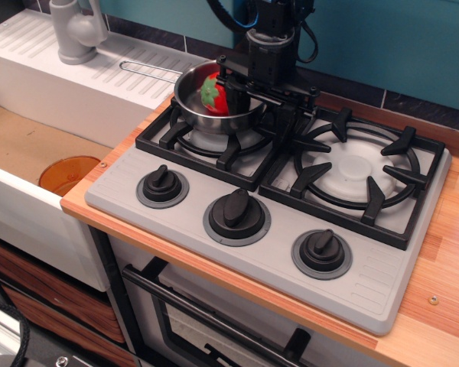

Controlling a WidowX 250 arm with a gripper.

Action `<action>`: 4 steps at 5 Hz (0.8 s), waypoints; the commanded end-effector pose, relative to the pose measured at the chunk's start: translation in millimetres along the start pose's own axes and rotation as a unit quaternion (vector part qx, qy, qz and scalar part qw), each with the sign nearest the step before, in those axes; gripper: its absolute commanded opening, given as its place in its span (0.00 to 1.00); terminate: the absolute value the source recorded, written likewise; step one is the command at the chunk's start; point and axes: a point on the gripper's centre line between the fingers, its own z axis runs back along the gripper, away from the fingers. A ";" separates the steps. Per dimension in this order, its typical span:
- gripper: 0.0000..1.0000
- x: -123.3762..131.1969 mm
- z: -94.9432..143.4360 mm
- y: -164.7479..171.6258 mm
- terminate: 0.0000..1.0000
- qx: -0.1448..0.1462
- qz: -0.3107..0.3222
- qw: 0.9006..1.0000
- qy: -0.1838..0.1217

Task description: Put strawberry in pot or pan an put pot or pan on stove

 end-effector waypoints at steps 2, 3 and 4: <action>0.00 17.4 26.2 -6.0 0.00 -0.002 -0.008 1.000 -0.016; 0.00 23.4 35.7 -0.1 0.00 0.002 -0.019 1.000 -0.020; 0.00 23.8 72.2 2.1 0.00 0.021 -0.016 1.000 0.004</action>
